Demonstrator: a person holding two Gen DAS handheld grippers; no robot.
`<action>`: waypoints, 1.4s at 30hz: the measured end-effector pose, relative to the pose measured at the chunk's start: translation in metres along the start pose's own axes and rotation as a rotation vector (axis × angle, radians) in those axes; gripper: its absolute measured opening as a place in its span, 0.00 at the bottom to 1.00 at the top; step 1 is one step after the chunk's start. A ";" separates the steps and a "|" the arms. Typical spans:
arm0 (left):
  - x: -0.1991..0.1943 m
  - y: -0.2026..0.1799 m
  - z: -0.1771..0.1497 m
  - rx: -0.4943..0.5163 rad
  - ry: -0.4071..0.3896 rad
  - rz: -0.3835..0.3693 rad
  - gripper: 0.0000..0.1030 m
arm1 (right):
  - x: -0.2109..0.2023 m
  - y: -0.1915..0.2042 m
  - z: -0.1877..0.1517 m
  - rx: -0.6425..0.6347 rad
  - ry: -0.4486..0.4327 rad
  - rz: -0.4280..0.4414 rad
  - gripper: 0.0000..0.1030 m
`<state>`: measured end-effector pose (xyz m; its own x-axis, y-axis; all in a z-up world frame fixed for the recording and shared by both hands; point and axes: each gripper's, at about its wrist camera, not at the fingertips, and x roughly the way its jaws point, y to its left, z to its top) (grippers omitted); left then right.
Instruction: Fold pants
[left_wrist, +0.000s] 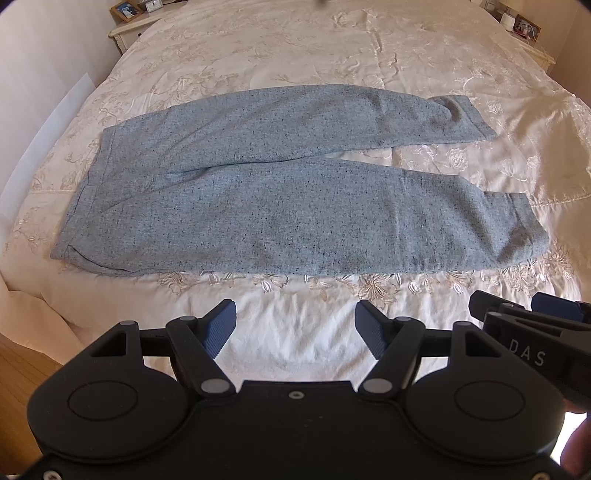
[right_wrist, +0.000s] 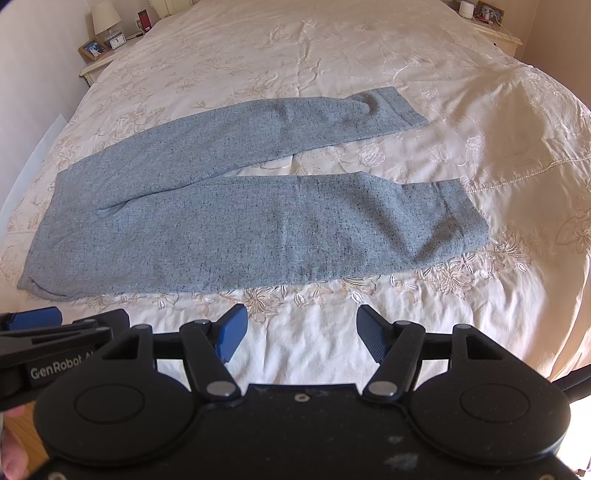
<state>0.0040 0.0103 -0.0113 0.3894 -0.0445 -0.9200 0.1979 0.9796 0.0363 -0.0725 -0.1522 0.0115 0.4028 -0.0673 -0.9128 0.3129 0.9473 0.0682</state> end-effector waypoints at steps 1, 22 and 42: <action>0.001 0.001 0.000 -0.001 0.000 -0.001 0.70 | 0.000 0.001 0.000 0.000 -0.001 -0.002 0.67; 0.033 0.008 0.050 0.253 -0.044 -0.115 0.64 | 0.035 0.004 0.013 0.200 -0.036 -0.111 0.63; 0.119 -0.145 0.079 0.101 0.133 -0.080 0.57 | 0.155 -0.237 0.085 0.073 -0.068 -0.121 0.61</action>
<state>0.0927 -0.1521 -0.0953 0.2477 -0.0881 -0.9648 0.3156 0.9489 -0.0057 -0.0107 -0.4142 -0.1121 0.4145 -0.2032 -0.8870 0.4232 0.9060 -0.0098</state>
